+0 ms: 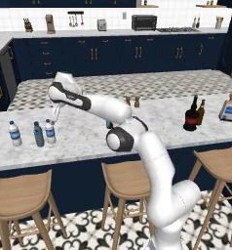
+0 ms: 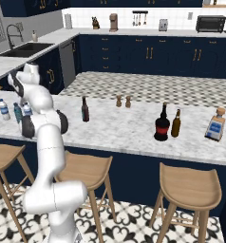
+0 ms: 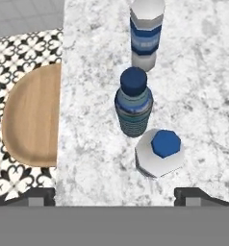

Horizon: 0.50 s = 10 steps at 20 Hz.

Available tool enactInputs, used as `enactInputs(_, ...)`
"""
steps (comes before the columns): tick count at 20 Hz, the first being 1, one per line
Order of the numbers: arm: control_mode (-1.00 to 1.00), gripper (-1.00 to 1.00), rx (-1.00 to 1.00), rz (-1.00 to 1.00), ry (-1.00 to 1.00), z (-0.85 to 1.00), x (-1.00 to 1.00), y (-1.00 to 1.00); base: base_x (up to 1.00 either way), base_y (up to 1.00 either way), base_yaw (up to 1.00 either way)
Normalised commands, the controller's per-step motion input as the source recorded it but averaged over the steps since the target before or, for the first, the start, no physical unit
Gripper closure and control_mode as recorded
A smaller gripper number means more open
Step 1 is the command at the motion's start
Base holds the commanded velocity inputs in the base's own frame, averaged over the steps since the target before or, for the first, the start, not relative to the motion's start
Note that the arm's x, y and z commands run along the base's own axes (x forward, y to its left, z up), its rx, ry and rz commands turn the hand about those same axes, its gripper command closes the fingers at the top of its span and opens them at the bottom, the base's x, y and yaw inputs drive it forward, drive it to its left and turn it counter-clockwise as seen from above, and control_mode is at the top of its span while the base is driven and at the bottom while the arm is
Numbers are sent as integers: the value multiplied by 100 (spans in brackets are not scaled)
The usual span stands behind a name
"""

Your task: Move the plastic bottles in the middle to the plastics group, and the glass bottles in the middle to the glass group.

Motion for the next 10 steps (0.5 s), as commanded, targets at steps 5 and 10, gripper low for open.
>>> enactInputs(5,-100,-100,5,-10,-17,0,-80,-46,0,0,0)
enactInputs(10,-100,-100,8,-11,-19,0,-93,-56,0,0,0)
